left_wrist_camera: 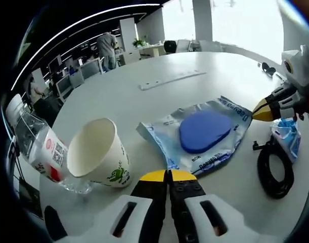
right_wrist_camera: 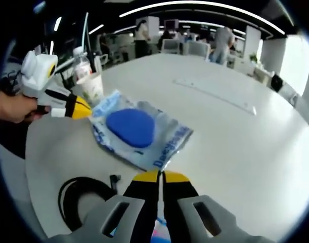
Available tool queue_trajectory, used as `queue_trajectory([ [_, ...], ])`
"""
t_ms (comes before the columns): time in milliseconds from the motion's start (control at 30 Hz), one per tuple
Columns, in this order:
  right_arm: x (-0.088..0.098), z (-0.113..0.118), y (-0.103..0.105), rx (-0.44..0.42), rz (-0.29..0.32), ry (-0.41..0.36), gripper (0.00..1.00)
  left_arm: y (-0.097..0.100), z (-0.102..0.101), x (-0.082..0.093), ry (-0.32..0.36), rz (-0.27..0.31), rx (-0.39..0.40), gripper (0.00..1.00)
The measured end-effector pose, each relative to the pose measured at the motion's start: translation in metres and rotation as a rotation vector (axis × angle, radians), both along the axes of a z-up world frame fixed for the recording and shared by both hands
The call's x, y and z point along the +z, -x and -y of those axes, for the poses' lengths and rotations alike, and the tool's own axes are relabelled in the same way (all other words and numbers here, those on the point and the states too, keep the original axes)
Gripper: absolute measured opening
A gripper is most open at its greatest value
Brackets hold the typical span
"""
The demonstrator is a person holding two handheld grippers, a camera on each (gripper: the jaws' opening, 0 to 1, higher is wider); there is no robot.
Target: Arrange the tabletop items into an orderly group along one side of the table until the central work area is clear of visible clutter.
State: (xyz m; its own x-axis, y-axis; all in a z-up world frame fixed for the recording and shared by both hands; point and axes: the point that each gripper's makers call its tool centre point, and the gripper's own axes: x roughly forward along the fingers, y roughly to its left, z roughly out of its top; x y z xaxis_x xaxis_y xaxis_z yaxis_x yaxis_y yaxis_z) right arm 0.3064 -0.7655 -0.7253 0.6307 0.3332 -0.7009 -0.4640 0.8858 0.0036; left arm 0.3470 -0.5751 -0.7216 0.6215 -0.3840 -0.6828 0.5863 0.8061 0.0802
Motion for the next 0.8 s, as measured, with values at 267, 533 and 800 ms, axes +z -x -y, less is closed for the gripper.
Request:
queue_trajectory([
  [267,-0.0025,-0.0047,-0.0037,0.013,-0.001,0.016,0.00,-0.0022,-0.0066,-0.0045,0.013,-0.029,0.032,0.00],
  [533,-0.0043,-0.0061,-0.0053,0.009,-0.002,0.015,0.00,-0.0051,-0.0087,-0.0049,0.018,-0.029,0.044,0.00],
  [800,-0.0028,-0.0056,-0.0086,-0.001,0.014,0.015,0.00,-0.0051,-0.0101,-0.0053,0.021,-0.031,0.051,0.01],
])
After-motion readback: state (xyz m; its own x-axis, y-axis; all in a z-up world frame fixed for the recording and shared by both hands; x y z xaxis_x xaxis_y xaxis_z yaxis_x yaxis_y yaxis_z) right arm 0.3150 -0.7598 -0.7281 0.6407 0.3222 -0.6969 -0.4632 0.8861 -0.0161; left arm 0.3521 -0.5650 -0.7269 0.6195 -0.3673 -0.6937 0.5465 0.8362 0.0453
